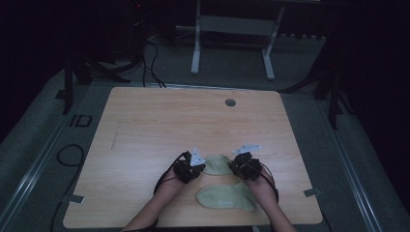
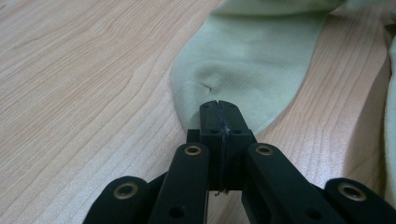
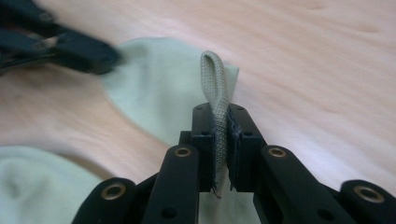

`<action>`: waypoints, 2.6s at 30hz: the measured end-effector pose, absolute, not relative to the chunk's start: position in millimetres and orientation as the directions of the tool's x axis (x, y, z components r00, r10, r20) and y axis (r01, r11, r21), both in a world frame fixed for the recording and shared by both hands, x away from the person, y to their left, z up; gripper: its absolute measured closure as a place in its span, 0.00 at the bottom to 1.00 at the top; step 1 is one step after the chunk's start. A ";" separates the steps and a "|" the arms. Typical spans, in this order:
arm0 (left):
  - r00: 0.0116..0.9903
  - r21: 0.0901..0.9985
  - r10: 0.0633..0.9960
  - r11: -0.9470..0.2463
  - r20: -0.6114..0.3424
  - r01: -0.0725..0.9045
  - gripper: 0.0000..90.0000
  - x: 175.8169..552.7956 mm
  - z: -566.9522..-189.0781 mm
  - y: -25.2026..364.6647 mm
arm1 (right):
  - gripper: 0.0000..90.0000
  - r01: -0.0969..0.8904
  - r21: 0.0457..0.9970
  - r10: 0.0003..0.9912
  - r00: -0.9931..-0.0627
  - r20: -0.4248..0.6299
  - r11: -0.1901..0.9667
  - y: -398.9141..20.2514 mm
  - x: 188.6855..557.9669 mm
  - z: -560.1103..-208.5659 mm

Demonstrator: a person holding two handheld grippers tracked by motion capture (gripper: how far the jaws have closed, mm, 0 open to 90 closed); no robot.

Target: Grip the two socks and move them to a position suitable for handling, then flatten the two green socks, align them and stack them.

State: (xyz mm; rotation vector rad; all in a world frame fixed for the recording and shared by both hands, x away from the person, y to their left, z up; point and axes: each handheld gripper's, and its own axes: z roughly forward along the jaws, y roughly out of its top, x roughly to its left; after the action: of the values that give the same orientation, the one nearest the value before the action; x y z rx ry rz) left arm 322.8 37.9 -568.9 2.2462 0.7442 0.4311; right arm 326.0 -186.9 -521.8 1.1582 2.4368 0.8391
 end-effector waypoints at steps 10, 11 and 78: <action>0.784 0.720 0.613 -0.587 0.097 0.370 0.99 325.1 -568.5 35.0 | 0.90 0.664 0.617 0.842 -0.540 0.005 0.422 -232.6 347.3 -517.1; 0.783 0.720 0.614 -0.588 0.099 0.369 0.99 325.3 -568.5 34.4 | 0.83 0.670 0.609 0.842 -0.540 0.006 0.425 -235.3 348.7 -519.7; 0.820 0.660 0.570 -0.599 -0.047 0.454 0.62 246.9 -561.0 44.6 | 0.68 0.627 0.560 0.746 -0.666 0.025 0.542 -262.8 263.0 -549.1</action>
State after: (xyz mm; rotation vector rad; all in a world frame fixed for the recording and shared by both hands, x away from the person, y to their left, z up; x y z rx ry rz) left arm 246.9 44.6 -561.0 2.3129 0.7481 0.2193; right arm 263.0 -262.8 -549.1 1.1588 2.5624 0.8001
